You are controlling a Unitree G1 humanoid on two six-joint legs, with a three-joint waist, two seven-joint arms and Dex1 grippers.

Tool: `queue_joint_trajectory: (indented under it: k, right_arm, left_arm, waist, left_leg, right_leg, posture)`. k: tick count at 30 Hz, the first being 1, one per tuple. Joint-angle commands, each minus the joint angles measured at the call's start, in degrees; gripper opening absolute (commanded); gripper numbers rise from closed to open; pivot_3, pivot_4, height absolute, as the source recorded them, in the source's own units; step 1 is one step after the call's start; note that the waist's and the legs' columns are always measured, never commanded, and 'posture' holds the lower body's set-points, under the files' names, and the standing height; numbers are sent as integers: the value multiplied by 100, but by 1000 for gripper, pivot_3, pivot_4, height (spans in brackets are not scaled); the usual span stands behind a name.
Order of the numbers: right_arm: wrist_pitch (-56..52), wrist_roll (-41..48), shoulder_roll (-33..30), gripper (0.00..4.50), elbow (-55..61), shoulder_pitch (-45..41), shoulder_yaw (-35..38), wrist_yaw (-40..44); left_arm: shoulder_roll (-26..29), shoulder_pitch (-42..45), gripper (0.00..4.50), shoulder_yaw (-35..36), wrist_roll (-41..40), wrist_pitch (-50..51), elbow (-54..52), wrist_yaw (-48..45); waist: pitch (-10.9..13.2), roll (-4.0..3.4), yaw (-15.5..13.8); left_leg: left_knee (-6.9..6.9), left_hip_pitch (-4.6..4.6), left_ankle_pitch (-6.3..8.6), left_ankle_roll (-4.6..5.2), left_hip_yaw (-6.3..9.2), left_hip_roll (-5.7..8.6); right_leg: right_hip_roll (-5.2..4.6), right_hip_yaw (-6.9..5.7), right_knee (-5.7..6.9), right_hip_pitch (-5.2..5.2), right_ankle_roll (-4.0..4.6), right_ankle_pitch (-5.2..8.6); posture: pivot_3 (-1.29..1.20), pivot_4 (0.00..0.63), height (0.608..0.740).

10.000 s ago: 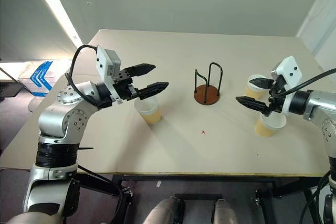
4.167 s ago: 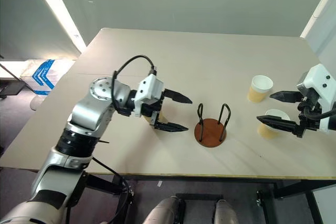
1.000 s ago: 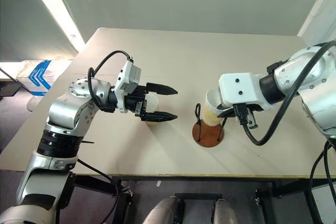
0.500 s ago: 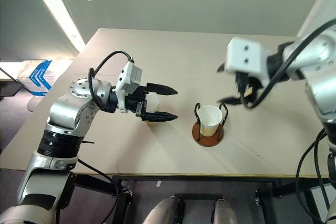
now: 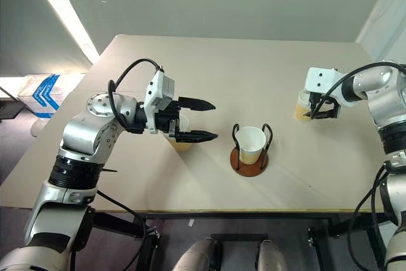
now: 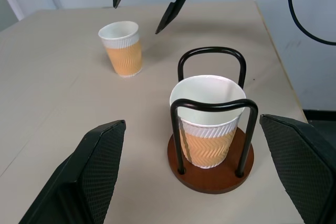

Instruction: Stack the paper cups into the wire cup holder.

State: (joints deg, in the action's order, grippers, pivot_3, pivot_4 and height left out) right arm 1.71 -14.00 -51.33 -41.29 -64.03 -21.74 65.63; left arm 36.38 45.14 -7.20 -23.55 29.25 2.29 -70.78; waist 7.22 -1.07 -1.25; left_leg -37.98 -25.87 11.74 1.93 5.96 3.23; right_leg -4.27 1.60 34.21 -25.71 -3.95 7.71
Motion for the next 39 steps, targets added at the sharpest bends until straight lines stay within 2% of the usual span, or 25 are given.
queue_joint_trajectory:
  k: [1, 11, 15, 23, 24, 26, 29, 31, 35, 39]
  right_arm:
    - [444, -313, 184, 4464, -703, -375, -5, -271]
    - [855, -747, 727, 4464, -1968, -739, -2, -437]
    - [952, -829, 825, 3189, -2114, -767, 21, -471]
    - [866, -647, 882, 303, -1963, -622, 212, -283]
    - [849, -619, 871, 43, -1915, -588, 238, -250]
    - [804, -529, 836, 43, -1776, -512, 313, -143]
    - [498, -80, 743, 43, -1006, -327, 606, 343]
    - [-92, 385, 577, 43, 300, -33, 869, 842]
    - [-1995, 1531, 162, 43, 3343, 475, 1349, 1691]
    - [-4134, 2913, -21, 43, 5528, 194, 1601, 1995]
  left_arm:
    - [52, 97, 4500, 98, -24, 11, -176, 38]
    - [71, 68, 4500, 81, 2, 43, -256, 87]
    - [88, 35, 4500, 76, -9, 58, -309, 93]
    - [79, 28, 4500, 77, 50, 33, -275, 171]
    - [75, 25, 4500, 75, 52, 28, -274, 174]
    - [73, 19, 4500, 65, 65, 7, -258, 173]
    - [116, 12, 4500, 10, 167, -89, -219, 138]
    - [147, -19, 4500, 5, 209, -123, -221, 110]
    - [267, -123, 4500, 68, 130, -62, -310, -11]
    - [353, -158, 4500, 59, 83, -85, -269, -193]
  waist:
    - [0, 0, 2]
    - [1, -1, -14]
    - [1, -1, -14]
    - [1, -2, -14]
    - [1, -2, -14]
    - [1, -2, -14]
    - [2, -2, -13]
    - [3, -5, -12]
    - [4, -7, -3]
    - [4, -7, 14]
  left_leg:
    - [1, 0, 1, 0, 0, 0]
    - [4, -5, 7, -11, 1, 0]
    - [5, -6, 35, -55, 1, 0]
    - [5, -5, 35, -62, 1, -1]
    - [5, -5, 35, -62, 1, -1]
    - [5, -5, 35, -64, 1, -1]
    - [5, -5, 34, -67, 1, -1]
    - [7, -8, 31, -71, 1, -1]
    - [10, -16, -4, -112, 0, -3]
    - [18, -15, -10, -103, -1, -5]
  right_leg:
    - [0, 0, 0, 0, 3, 0]
    - [-1, -4, -4, -1, 35, 11]
    - [-1, -5, -6, -2, 44, 16]
    - [-1, -6, -4, -2, 50, 16]
    - [-1, -6, -4, -2, 52, 16]
    - [-1, -6, -4, -1, 53, 16]
    - [-1, -6, -5, -1, 55, 16]
    - [0, -7, -5, -2, 56, 16]
    - [2, -15, -11, -5, 70, 25]
    - [8, -15, -16, -6, 82, 38]
  posture:
    - [0, 150, 740]
    - [0, 150, 740]
    - [0, 150, 740]
    - [0, 150, 740]
    - [0, 150, 740]
    - [0, 150, 740]
    - [0, 150, 740]
    - [0, 150, 740]
    - [0, 150, 740]
    - [0, 150, 740]
